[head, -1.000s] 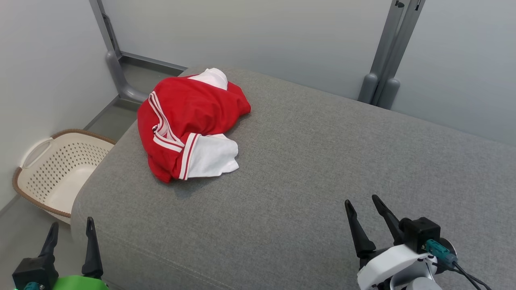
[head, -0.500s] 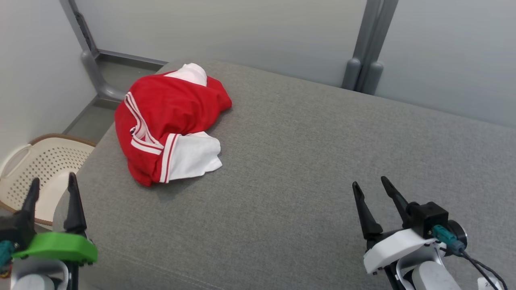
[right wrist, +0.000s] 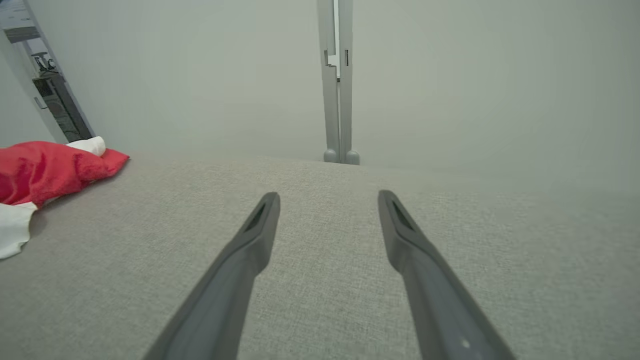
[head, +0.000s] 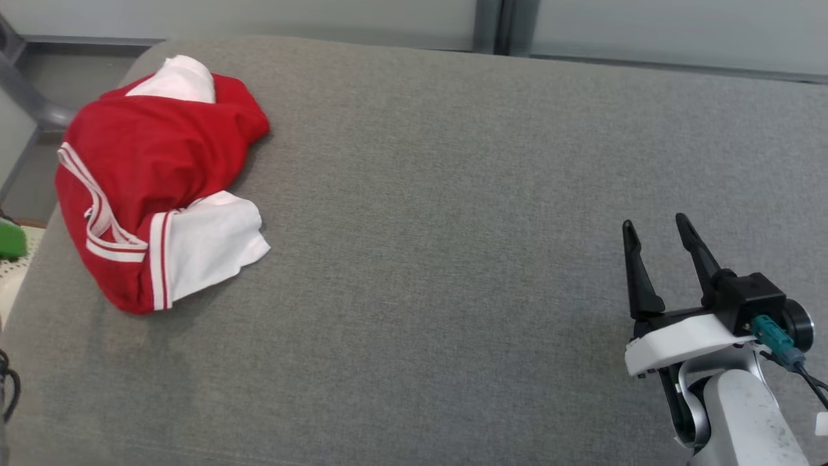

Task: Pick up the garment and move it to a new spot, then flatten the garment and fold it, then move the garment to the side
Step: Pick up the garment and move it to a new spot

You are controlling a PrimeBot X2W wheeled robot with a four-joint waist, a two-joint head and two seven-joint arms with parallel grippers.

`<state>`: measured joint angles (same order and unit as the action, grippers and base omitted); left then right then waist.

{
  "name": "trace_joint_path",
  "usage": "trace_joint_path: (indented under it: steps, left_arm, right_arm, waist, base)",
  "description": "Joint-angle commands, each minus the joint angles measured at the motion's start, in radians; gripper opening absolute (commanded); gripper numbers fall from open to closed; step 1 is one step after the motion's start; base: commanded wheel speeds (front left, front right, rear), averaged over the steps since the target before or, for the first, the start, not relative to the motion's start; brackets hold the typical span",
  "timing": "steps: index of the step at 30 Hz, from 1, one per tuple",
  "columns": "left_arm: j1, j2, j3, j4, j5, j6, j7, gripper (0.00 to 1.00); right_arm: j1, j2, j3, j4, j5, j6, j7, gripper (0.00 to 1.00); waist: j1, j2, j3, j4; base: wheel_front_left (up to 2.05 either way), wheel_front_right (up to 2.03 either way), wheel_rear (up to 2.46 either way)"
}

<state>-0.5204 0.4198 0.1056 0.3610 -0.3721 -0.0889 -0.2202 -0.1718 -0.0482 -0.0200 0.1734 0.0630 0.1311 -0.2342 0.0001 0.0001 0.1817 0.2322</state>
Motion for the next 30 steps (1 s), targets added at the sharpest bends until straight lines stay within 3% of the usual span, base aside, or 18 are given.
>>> trace_joint_path:
  steps: [1, 12, 21, 30]
  left_arm:
    - [-0.046, 0.016, 0.000, 0.021, -0.012, -0.009, 0.007, 1.00]
    - [-0.253, 0.103, -0.028, 0.220, -0.134, -0.040, 0.129, 1.00]
    - [-0.278, 0.156, -0.133, 0.409, -0.237, -0.042, 0.296, 1.00]
    - [-0.248, 0.149, -0.249, 0.524, -0.400, -0.042, 0.491, 1.00]
  right_arm:
    - [-0.018, -0.004, -0.011, -0.011, -0.007, -0.001, -0.008, 1.00]
    - [-0.050, -0.003, -0.043, -0.047, -0.016, -0.001, -0.016, 1.00]
    - [-0.057, -0.003, -0.046, -0.050, -0.018, -0.001, -0.021, 1.00]
    - [-0.060, -0.004, -0.044, -0.057, -0.021, -0.001, -0.022, 1.00]
  waist:
    - [-0.0001, -0.0001, 0.118, -0.114]
    - [-0.0001, -0.0001, 0.210, -0.171]
    - [-0.0001, -0.0001, 0.216, -0.195]
    - [-0.0001, -0.0001, 0.223, -0.210]
  base:
    - [0.00, 0.00, 0.00]
    - [0.00, 0.00, 0.00]
    - [0.00, 0.00, 0.00]
    - [0.00, 0.00, 0.00]
